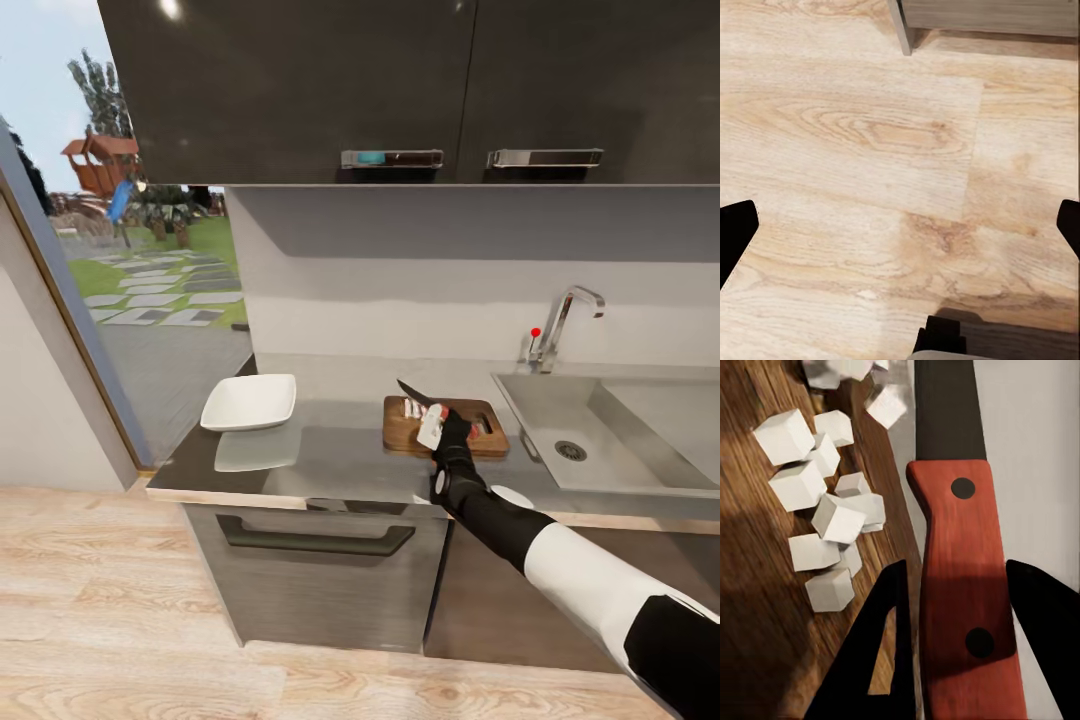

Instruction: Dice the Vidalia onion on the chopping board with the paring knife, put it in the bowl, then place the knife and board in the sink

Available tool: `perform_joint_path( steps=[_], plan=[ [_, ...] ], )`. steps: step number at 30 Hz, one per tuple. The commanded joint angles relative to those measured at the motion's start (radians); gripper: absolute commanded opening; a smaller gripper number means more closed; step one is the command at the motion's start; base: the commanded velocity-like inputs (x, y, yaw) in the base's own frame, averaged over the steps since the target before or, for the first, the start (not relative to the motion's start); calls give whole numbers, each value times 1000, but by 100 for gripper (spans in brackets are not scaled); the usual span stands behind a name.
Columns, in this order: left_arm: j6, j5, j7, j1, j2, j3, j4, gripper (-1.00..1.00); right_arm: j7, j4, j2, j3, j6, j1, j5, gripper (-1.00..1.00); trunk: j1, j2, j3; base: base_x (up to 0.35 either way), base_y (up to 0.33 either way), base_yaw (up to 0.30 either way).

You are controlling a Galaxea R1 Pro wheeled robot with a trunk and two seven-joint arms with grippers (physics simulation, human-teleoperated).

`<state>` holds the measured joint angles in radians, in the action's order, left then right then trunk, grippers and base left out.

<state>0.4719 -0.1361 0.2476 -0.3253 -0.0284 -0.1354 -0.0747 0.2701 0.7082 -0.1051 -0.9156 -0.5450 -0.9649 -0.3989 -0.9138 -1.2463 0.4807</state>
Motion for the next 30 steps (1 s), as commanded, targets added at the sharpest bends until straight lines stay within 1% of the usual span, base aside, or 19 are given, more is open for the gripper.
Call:
perform_joint_path(
  steps=[1,12,13,15,16,17,18,19,20,21,22,23,25,26,27,29,30],
  plan=[
    [7,-10,1,-2,-1,-9,-4,100,-20,-13,0,-6,-7,-1,-3,-100,0,-1,1,0,0,0],
    [7,-10,1,-2,-1,-9,-4,100,-17,-13,-2,-5,-4,-1,-5,-100,0,-1,1,0,0,0],
    [7,-10,1,-2,-1,-9,-4,100,-16,-8,-4,-2,-1,-1,-6,-100,0,-1,1,0,0,0],
    [7,-10,1,-2,-1,-9,-4,100,-16,0,-7,28,22,-1,-7,-100,0,-1,1,0,0,0],
    [7,-10,1,-2,-1,-9,-4,100,-16,7,-8,109,53,-1,-7,-100,0,-1,1,0,0,0],
    [7,-10,1,-2,-1,-9,-4,100,-17,13,-9,172,67,-1,-8,-100,0,-1,1,0,0,0],
    [7,-10,1,-2,-1,-9,-4,100,-26,27,-9,280,79,-1,-8,-100,0,-1,1,0,0,0],
    [7,-10,1,-2,-1,-9,-4,100,-57,54,-12,386,86,-1,-8,-100,0,-1,1,0,0,0],
    [7,-10,1,-2,-1,-9,-4,100,-132,110,-26,500,89,-1,-10,-100,0,-1,1,0,0,0],
    [7,-10,1,-2,-1,-9,-4,100,-176,139,-40,542,88,-1,-10,-100,0,-1,1,0,0,0],
    [7,-10,1,-2,-1,-9,-4,100,-235,176,-61,584,87,-1,-10,-100,0,-1,1,0,0,0],
    [7,-10,1,-2,-1,-9,-4,100,-280,202,-75,608,85,-1,-11,-100,0,-1,1,0,0,0],
    [7,-10,1,-2,-1,-9,-4,100,-329,225,-92,661,84,-1,-10,-100,0,-1,1,0,0,0],
    [7,-10,1,-2,-1,-9,-5,100,-350,229,-97,699,84,-1,-9,-100,0,-1,1,0,0,0],
    [7,-10,1,-2,-1,-9,-4,100,-391,232,-100,748,83,-1,-8,-100,0,-1,1,0,0,0],
    [7,-10,1,-2,-1,-9,-5,100,-523,234,-103,860,64,-1,-9,-100,0,-1,1,0,0,0],
    [7,-10,1,-2,-1,-9,-5,100,-559,234,-103,893,45,-1,-10,-100,0,-1,1,0,0,0]
  ],
)
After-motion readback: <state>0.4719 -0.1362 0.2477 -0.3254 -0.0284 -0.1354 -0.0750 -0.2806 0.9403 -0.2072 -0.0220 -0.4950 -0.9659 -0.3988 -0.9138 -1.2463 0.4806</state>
